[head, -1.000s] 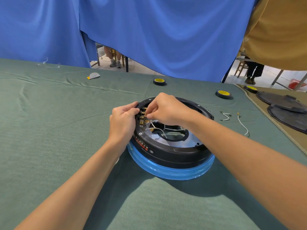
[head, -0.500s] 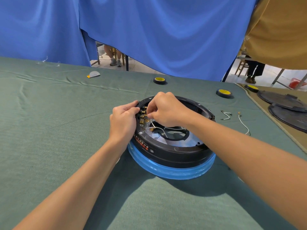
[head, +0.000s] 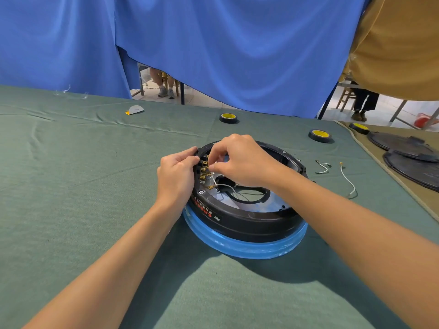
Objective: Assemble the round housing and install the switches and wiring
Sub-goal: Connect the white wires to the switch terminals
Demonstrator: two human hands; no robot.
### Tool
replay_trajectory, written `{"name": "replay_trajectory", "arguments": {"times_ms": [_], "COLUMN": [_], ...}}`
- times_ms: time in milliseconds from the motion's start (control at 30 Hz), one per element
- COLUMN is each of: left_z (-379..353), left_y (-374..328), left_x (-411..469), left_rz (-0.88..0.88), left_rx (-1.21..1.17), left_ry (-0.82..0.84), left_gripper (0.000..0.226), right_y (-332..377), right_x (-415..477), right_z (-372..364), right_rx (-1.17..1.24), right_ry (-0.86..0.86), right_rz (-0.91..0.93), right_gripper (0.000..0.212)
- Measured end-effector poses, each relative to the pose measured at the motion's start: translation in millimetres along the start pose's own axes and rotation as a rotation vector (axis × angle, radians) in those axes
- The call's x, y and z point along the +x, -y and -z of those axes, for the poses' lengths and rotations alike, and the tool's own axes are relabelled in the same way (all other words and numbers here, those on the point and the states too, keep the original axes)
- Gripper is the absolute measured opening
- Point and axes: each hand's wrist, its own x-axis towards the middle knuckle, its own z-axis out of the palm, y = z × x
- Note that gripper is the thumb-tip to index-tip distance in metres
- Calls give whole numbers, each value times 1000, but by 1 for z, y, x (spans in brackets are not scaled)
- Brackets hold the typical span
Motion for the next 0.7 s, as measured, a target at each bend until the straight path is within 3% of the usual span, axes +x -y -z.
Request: {"name": "replay_trajectory", "arguments": {"times_ms": [700], "left_z": [0], "left_y": [-1], "left_x": [1], "left_rz": [-7], "left_rx": [17], "left_ry": [-17], "left_gripper": [32], "right_y": [5], "right_x": [1], "right_z": [-5], "right_rx": [-58], "right_ry": [60], "right_rz": [-2], "right_gripper": [11]}}
